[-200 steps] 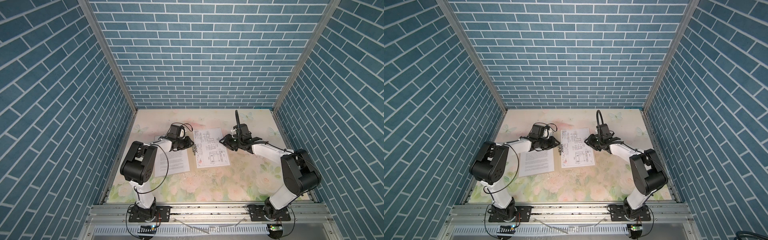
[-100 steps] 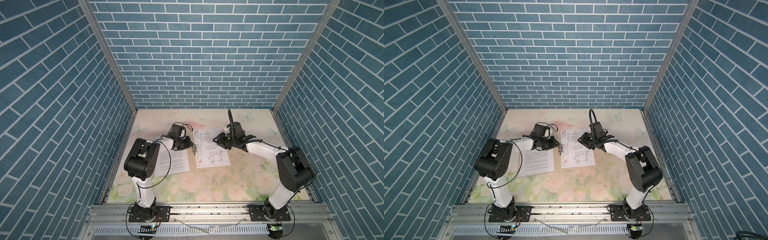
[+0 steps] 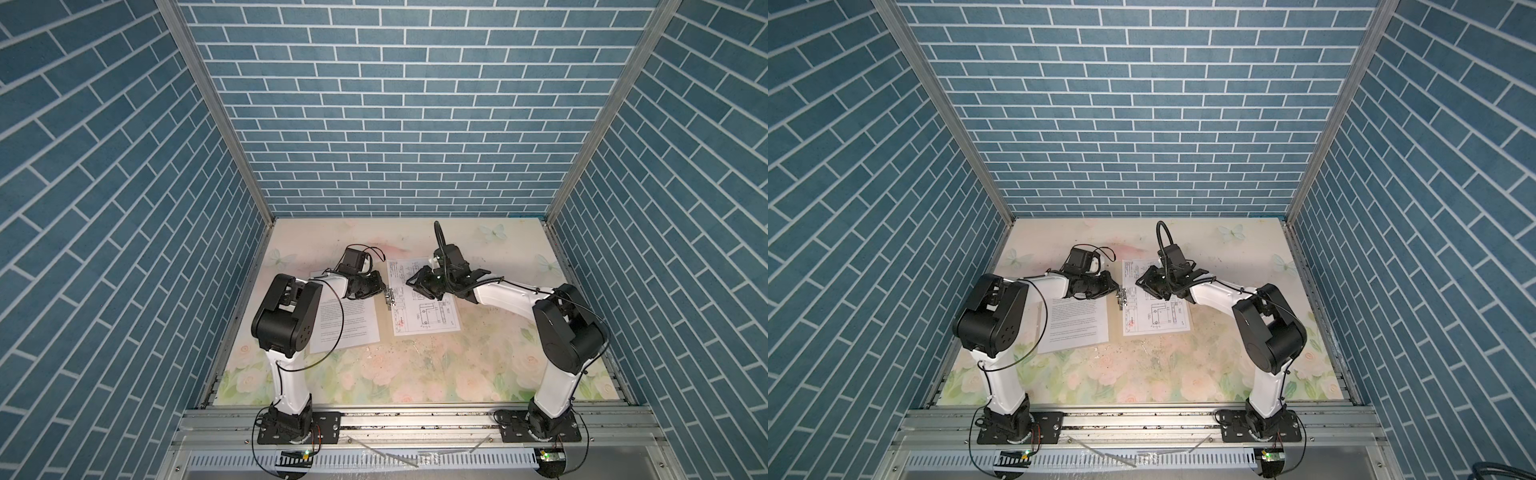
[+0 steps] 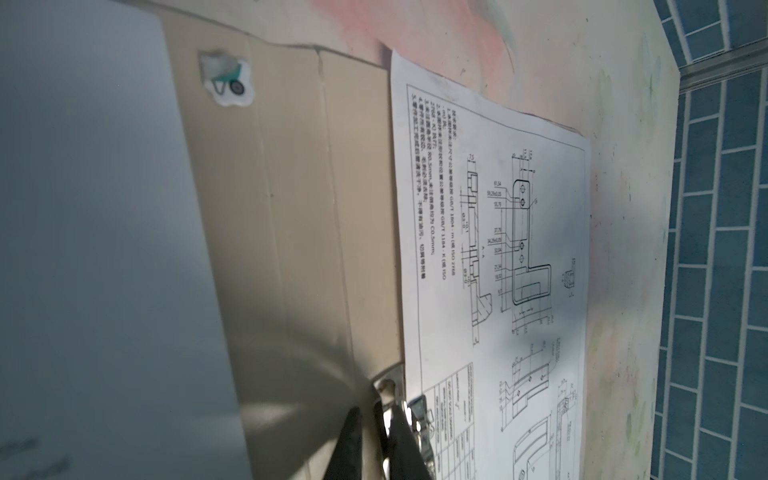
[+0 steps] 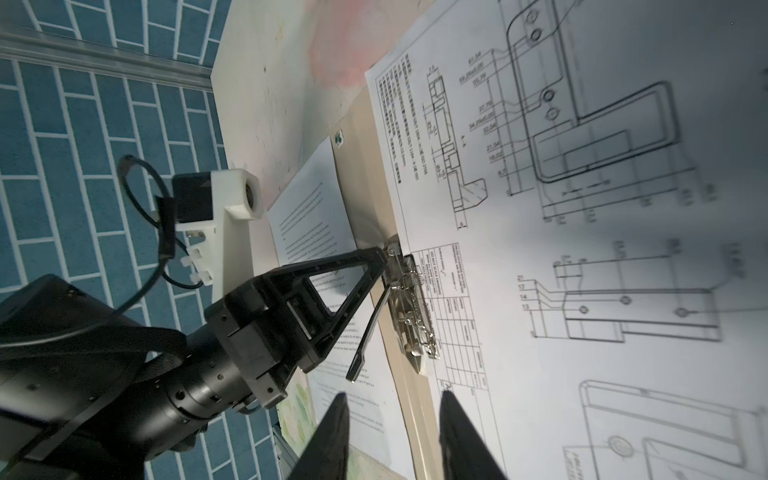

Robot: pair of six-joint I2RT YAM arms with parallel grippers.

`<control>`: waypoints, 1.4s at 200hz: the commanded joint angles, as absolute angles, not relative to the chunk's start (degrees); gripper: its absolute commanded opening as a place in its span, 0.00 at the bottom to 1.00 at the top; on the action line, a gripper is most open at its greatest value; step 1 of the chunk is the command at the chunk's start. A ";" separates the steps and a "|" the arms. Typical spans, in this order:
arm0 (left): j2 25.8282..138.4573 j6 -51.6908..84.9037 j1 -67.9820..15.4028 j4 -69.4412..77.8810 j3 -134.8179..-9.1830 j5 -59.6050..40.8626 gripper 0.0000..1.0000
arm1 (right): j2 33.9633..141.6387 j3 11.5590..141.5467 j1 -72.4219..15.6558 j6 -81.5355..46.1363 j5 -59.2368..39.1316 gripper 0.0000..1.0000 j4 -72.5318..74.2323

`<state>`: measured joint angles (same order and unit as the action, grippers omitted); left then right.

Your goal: Put the files into the folder

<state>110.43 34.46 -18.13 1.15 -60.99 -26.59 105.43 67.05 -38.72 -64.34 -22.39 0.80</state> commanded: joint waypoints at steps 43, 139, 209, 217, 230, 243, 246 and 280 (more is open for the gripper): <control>112.06 37.41 -18.43 2.35 -59.50 -26.04 0.13 | 110.89 72.69 -41.51 -72.45 -24.87 0.36 5.79; 111.53 38.58 -19.23 3.08 -58.45 -25.35 0.11 | 113.41 73.43 -43.58 -75.82 -26.91 0.28 7.67; 111.40 38.50 -19.25 3.37 -58.14 -25.23 0.11 | 114.92 73.76 -44.64 -77.43 -28.21 0.26 9.07; 111.36 38.58 -19.23 3.38 -58.13 -25.25 0.11 | 114.79 73.64 -44.66 -77.51 -28.13 0.26 9.10; 111.44 38.54 -19.25 3.53 -58.02 -25.31 0.11 | 114.61 73.31 -44.67 -77.53 -27.95 0.25 9.05; 111.36 38.56 -19.25 3.67 -57.92 -25.31 0.11 | 114.60 73.20 -44.65 -77.51 -27.86 0.25 9.03; 111.40 38.56 -19.25 3.69 -57.92 -25.35 0.11 | 114.67 73.06 -44.69 -77.45 -27.82 0.25 9.05; 111.37 38.37 -19.25 3.74 -57.66 -25.27 0.11 | 114.88 72.74 -44.65 -77.61 -27.86 0.22 9.13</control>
